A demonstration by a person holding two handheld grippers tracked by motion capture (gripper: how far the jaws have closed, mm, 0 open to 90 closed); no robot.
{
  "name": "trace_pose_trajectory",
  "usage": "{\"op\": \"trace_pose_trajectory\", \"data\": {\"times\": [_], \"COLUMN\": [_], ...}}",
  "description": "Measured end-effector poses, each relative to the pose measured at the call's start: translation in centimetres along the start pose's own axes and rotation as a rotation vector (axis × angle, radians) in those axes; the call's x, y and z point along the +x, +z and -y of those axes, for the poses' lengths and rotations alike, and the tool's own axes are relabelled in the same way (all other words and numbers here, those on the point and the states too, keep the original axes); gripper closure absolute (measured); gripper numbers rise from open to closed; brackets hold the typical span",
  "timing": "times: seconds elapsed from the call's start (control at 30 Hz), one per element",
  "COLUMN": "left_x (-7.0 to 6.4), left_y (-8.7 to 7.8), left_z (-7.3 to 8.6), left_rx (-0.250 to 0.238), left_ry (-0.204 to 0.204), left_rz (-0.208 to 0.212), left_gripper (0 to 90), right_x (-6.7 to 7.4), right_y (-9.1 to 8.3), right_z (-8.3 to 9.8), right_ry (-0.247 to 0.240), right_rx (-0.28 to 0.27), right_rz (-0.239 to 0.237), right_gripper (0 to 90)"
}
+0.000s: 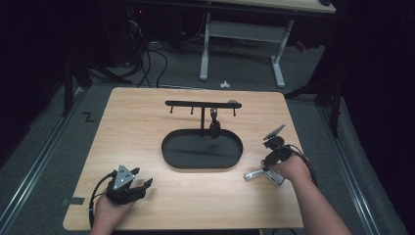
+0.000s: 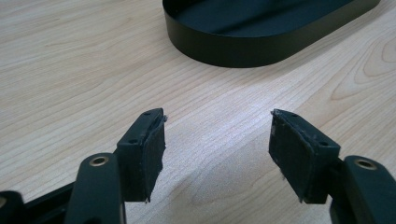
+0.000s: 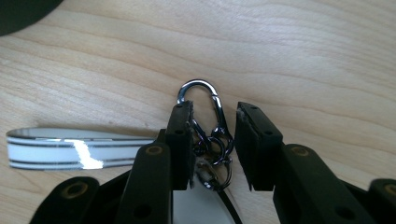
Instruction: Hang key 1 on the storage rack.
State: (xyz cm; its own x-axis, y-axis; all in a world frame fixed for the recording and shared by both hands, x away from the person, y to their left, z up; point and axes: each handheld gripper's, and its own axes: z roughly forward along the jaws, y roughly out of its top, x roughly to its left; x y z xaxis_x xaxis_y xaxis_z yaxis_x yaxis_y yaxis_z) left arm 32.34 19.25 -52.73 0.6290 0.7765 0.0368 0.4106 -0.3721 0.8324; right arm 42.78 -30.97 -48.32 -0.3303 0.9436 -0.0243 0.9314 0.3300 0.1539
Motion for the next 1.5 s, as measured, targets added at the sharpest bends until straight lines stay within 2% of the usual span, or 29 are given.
{"op": "trace_pose_trajectory", "data": {"times": [0.07,0.2,0.33,0.47,0.7,0.9,1.07,1.5], "left_x": [0.0,0.0,0.0,0.0,0.0,0.0,-0.1,-0.1], "left_y": [0.0,0.0,-0.1,-0.1,-0.1,0.0,0.0,0.0], "left_z": [0.0,0.0,0.0,0.0,0.0,-0.1,-0.1,-0.1], "left_rx": [0.001,0.001,-0.001,-0.002,-0.003,-0.002,-0.001,0.000], "left_ry": [0.000,0.002,0.000,-0.003,-0.001,0.001,0.005,0.007], "left_rz": [0.001,0.002,0.004,0.005,0.008,0.011,0.012,0.014], "left_gripper": [36.7,36.7,36.7,36.7,36.7,36.7,36.7,36.8], "right_x": [0.5,2.0,3.9,5.1,4.9,5.1,5.3,6.7], "right_y": [0.4,0.5,0.6,0.4,-0.2,0.2,0.3,0.2], "right_z": [-0.1,-0.7,-1.4,-1.9,-1.7,-1.5,-1.5,-1.2], "right_ry": [-0.018,-0.062,-0.129,-0.164,-0.166,-0.143,-0.169,-0.191], "right_rx": [0.018,0.003,-0.007,-0.015,-0.007,0.004,-0.002,-0.012], "right_rz": [-0.008,-0.024,-0.056,-0.055,-0.018,-0.037,-0.047,-0.063], "right_gripper": [68.3,69.6,69.6,71.6,72.3,63.7,62.8,61.7]}}
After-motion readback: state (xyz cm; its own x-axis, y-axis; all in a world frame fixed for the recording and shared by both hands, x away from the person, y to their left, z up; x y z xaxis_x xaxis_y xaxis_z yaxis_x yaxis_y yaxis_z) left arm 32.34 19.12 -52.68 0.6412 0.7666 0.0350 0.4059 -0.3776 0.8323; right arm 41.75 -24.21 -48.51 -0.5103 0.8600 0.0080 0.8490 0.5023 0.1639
